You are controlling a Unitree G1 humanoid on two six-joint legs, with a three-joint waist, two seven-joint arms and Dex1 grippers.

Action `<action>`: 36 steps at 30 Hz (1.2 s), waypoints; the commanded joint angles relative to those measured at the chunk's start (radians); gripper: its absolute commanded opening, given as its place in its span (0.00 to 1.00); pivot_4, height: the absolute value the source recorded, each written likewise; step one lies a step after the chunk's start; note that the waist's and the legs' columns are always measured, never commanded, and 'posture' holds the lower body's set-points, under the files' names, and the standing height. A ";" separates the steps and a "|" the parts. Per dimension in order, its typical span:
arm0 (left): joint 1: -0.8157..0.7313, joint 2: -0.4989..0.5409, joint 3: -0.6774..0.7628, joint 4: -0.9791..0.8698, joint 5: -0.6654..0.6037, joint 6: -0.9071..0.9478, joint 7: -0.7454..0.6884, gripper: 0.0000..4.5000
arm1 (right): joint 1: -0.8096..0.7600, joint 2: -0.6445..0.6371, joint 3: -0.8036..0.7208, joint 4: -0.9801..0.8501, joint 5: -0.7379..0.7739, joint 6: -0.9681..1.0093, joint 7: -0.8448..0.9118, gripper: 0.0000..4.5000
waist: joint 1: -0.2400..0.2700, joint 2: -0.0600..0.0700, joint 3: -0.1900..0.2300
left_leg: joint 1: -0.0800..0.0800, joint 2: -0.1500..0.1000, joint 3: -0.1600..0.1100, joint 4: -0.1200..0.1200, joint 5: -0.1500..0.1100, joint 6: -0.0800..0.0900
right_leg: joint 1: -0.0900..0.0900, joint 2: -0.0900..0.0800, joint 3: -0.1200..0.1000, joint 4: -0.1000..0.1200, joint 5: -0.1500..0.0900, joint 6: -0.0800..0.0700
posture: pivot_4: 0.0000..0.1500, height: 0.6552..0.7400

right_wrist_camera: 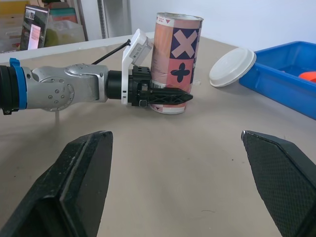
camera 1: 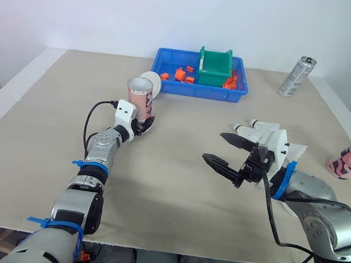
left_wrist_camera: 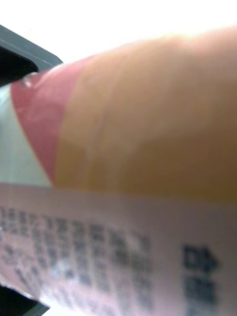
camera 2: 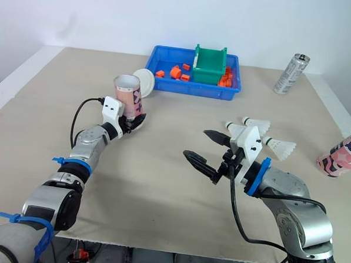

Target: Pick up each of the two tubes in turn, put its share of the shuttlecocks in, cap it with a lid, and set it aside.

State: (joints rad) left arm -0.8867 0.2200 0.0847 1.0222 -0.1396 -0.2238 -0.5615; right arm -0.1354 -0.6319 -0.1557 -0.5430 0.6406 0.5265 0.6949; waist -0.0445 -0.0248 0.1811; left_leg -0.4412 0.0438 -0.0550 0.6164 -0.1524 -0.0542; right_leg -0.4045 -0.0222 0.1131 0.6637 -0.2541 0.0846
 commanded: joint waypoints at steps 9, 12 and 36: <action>-0.003 0.148 -0.077 -0.224 0.013 0.057 -0.282 0.69 | 0.051 -0.018 -0.073 -0.003 -0.063 -0.003 -0.078 1.00 | -0.001 0.000 0.000 | 0.000 0.000 0.000 0.000 0.000 0.000 | 0.000 0.000 0.000 0.000 0.000 0.000 | 1.00 0.95; 0.007 0.256 -0.160 -0.329 0.021 0.091 -0.528 0.69 | 0.089 -0.023 -0.111 -0.014 -0.079 -0.009 -0.100 1.00 | -0.001 0.000 0.000 | -0.001 0.000 0.000 -0.001 0.000 0.000 | -0.001 0.000 0.000 0.000 -0.001 -0.001 | 1.00 0.95; 0.068 0.577 -0.514 -0.708 -0.010 0.217 -1.053 0.69 | -0.195 0.100 0.007 0.646 -0.408 -0.252 -0.232 1.00 | -0.004 0.001 0.001 | 0.000 0.003 0.000 -0.001 0.000 0.001 | -0.002 0.002 -0.001 0.002 -0.003 -0.006 | 1.00 0.95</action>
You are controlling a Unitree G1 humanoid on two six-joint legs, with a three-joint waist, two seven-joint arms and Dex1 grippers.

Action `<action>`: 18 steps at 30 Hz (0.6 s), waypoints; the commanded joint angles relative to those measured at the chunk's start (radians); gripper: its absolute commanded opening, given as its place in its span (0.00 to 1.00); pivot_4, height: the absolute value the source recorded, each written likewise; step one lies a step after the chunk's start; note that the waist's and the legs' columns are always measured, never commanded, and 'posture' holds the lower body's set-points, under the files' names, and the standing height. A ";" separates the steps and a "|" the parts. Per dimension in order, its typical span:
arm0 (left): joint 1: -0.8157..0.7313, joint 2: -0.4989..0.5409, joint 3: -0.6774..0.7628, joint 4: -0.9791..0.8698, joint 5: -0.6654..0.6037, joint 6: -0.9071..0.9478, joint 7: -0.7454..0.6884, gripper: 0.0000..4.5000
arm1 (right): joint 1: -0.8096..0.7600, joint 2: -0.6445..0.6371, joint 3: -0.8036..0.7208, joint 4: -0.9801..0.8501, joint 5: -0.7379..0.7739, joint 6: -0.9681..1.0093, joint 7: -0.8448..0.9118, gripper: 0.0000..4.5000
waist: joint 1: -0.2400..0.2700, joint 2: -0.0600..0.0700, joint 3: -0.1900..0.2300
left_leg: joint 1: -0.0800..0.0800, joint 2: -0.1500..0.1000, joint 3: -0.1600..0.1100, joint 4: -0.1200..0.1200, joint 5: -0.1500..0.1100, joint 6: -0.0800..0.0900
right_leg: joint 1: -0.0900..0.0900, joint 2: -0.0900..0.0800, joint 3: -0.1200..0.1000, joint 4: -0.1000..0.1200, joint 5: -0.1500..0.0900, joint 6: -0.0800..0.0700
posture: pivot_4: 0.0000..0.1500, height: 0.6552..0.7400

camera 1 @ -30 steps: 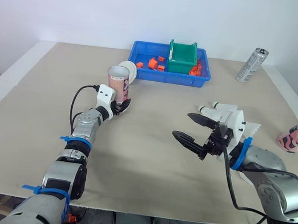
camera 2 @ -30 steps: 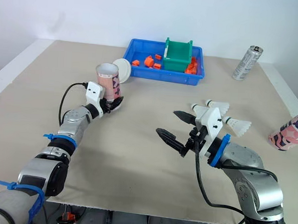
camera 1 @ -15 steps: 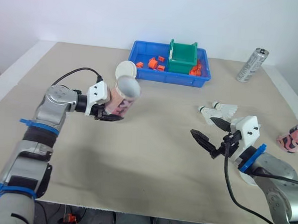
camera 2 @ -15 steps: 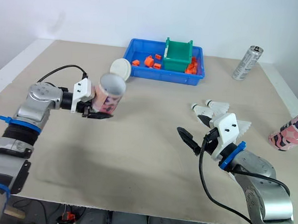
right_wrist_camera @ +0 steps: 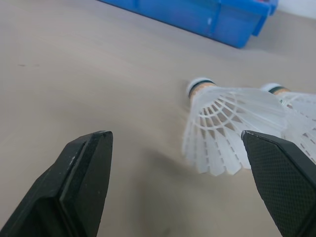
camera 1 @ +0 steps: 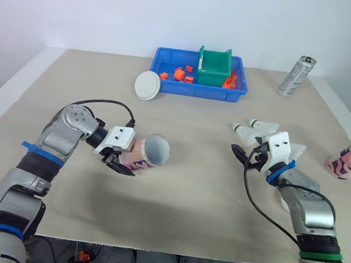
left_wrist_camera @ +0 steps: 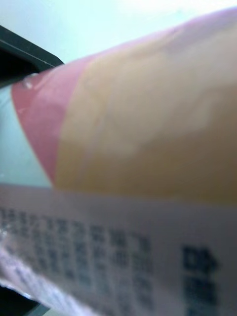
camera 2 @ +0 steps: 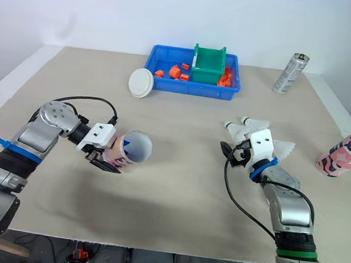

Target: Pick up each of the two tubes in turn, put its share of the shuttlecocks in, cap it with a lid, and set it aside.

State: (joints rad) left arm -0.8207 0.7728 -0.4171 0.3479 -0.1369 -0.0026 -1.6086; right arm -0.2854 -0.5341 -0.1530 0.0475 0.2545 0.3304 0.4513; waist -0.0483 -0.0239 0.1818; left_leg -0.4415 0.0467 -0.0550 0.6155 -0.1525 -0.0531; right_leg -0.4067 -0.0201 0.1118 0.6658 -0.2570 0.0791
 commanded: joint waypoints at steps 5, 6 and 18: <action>0.006 0.031 -0.016 -0.040 -0.003 -0.007 -0.006 0.69 | -0.127 0.012 0.027 0.208 -0.062 -0.128 0.035 1.00 | -0.001 0.000 0.000 | 0.000 0.000 0.000 0.000 0.000 0.000 | 0.000 0.000 0.000 0.000 0.000 -0.001 | 1.00 0.95; 0.007 0.032 -0.017 -0.043 -0.003 -0.005 -0.006 0.69 | -0.138 0.013 0.030 0.228 -0.067 -0.139 0.039 1.00 | -0.001 0.000 0.000 | 0.001 0.000 0.000 0.000 0.000 0.000 | 0.000 0.000 0.000 0.000 0.000 -0.001 | 1.00 0.95; 0.019 0.031 -0.009 -0.076 -0.022 0.017 -0.006 0.68 | -0.205 0.051 0.048 0.309 -0.081 -0.204 0.075 0.05 | -0.002 0.000 0.000 | 0.001 0.000 0.000 0.000 0.000 0.000 | 0.000 0.001 0.000 0.001 0.000 0.000 | 1.00 0.95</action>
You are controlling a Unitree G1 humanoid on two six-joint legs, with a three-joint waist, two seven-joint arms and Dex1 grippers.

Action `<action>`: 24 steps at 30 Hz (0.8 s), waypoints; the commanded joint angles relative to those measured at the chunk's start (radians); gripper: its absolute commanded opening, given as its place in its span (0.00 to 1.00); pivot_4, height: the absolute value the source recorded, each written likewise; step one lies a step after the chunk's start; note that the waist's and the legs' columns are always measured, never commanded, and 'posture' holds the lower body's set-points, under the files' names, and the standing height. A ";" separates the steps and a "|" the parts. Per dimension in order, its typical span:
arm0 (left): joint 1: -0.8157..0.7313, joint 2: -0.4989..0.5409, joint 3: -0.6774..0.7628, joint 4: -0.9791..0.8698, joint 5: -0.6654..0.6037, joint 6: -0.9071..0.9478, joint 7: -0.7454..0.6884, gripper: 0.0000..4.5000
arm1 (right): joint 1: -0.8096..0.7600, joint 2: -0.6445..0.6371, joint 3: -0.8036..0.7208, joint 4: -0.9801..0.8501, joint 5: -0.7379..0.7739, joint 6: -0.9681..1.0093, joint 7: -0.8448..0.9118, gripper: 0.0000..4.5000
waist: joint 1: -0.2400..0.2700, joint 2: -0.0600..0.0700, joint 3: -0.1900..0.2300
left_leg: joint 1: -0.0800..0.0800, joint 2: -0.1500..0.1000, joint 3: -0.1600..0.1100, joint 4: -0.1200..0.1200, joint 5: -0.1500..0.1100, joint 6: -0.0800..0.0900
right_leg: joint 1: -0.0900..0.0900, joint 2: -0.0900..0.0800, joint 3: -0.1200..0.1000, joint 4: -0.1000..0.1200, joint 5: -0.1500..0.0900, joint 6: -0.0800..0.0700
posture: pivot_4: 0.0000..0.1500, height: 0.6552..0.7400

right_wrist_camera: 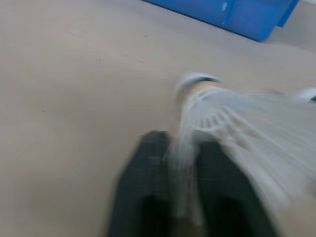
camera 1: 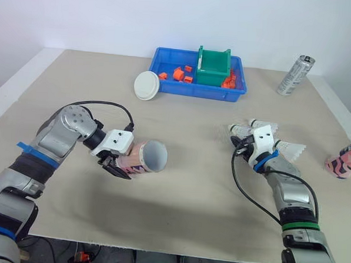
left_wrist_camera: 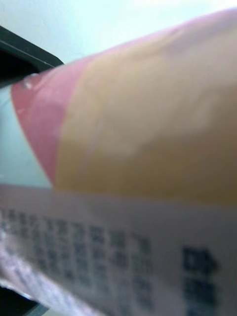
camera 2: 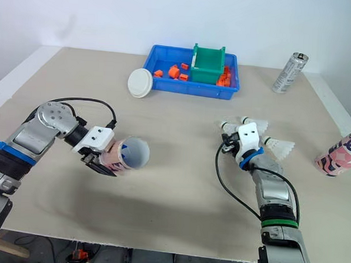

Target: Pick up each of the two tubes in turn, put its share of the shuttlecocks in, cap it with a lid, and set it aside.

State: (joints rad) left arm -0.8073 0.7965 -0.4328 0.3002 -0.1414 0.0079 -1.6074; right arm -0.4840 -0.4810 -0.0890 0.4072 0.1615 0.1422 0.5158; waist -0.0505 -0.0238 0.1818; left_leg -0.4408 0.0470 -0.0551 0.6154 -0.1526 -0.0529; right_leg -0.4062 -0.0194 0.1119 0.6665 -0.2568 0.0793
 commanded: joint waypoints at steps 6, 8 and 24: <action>0.010 0.002 0.003 -0.030 -0.018 0.007 -0.007 0.68 | 0.052 -0.013 -0.018 -0.260 0.058 0.022 0.056 0.05 | 0.001 0.000 0.000 | 0.000 0.000 0.000 0.000 0.000 0.000 | 0.000 0.000 0.000 0.000 0.000 0.000 | 1.00 0.95; 0.011 0.003 -0.007 -0.027 -0.019 0.007 -0.007 0.68 | 0.068 -0.028 -0.010 -0.363 0.077 0.043 0.087 0.05 | 0.001 0.001 0.000 | 0.000 0.000 0.000 0.000 0.000 0.000 | 0.000 0.000 0.000 0.000 0.000 0.000 | 1.00 0.95; -0.038 -0.049 -0.089 0.102 -0.058 0.041 -0.007 0.68 | -0.067 -0.395 0.259 -0.966 0.136 0.174 0.556 0.05 | 0.007 0.004 0.001 | 0.002 0.001 0.000 0.003 -0.001 0.001 | 0.002 -0.001 -0.001 0.000 -0.003 -0.005 | 1.00 0.95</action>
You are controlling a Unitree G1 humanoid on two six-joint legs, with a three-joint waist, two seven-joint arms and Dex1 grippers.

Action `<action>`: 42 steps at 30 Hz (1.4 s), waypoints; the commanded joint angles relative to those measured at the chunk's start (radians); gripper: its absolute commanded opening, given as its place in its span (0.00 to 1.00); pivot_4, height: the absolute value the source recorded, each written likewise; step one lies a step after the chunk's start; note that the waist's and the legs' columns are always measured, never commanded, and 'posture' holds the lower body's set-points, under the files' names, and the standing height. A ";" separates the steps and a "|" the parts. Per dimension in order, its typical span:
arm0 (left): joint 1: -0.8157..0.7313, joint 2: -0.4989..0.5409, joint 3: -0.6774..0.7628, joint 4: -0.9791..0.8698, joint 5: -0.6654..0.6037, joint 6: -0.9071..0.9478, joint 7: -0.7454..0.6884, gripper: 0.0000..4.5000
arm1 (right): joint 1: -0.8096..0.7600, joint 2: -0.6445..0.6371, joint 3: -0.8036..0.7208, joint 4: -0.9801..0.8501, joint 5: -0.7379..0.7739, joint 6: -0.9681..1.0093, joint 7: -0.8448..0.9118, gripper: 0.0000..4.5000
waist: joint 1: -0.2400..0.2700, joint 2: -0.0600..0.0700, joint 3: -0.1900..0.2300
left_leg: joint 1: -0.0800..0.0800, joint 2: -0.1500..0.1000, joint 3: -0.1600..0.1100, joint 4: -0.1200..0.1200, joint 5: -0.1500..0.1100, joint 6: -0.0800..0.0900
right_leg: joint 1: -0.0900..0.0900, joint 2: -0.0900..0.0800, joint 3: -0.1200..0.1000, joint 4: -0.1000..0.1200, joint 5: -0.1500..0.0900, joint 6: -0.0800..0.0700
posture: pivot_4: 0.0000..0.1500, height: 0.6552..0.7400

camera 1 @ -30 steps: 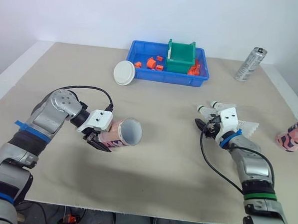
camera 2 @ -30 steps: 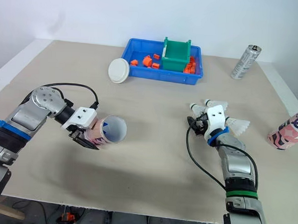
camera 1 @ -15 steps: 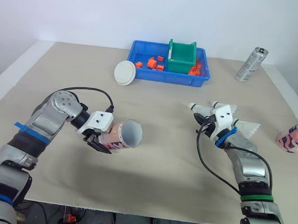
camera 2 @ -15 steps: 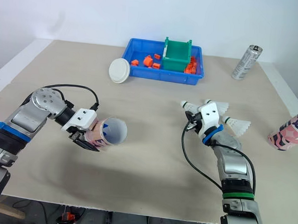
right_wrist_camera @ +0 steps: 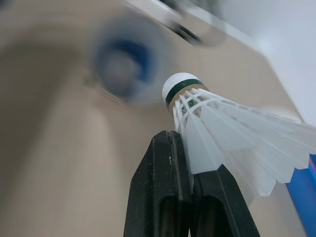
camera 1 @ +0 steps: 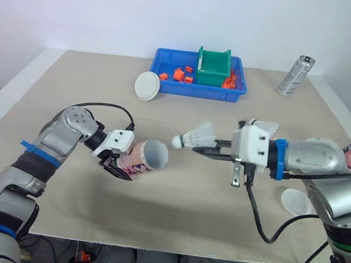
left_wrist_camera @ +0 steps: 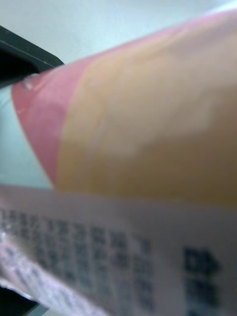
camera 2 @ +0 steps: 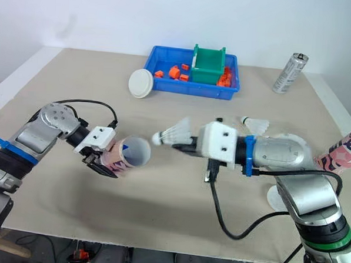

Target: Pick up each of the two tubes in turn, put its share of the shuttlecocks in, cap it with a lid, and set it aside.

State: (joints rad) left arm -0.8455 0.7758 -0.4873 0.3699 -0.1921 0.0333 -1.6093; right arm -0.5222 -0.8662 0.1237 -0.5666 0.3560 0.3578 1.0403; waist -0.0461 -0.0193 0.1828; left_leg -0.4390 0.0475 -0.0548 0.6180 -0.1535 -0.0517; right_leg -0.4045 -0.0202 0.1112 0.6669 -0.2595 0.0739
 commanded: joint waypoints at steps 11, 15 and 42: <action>-0.019 -0.075 -0.038 0.083 0.005 0.013 -0.005 0.68 | -0.230 0.139 0.226 0.222 -0.214 -0.160 0.110 0.17 | 0.012 0.001 -0.001 | -0.001 -0.002 0.001 0.002 0.001 0.000 | 0.001 -0.003 0.000 0.000 0.000 0.002 | 1.00 0.95; -0.015 -0.071 -0.036 0.080 0.007 0.011 -0.005 0.68 | -0.242 0.136 0.183 0.172 -0.123 -0.080 0.158 0.51 | 0.016 0.001 -0.001 | -0.001 -0.002 0.001 0.002 0.001 0.000 | 0.002 -0.003 0.000 0.000 0.000 0.002 | 1.00 0.95; 0.056 -0.074 0.034 0.031 0.044 0.016 -0.005 0.68 | 0.514 0.142 -0.785 0.409 0.072 0.051 -0.297 0.91 | 0.009 0.007 -0.007 | 0.001 -0.003 0.001 0.001 0.000 0.001 | 0.004 -0.003 0.000 0.000 -0.001 0.003 | 1.00 0.95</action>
State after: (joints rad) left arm -0.8122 0.7158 -0.4260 0.4015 -0.1654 0.0461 -1.6039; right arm -0.0048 -0.7065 -0.6215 -0.1567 0.4267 0.4442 0.7499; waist -0.0366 -0.0119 0.1757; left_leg -0.4374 0.0449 -0.0535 0.6189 -0.1534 -0.0511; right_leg -0.4005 -0.0230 0.1118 0.6667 -0.2604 0.0770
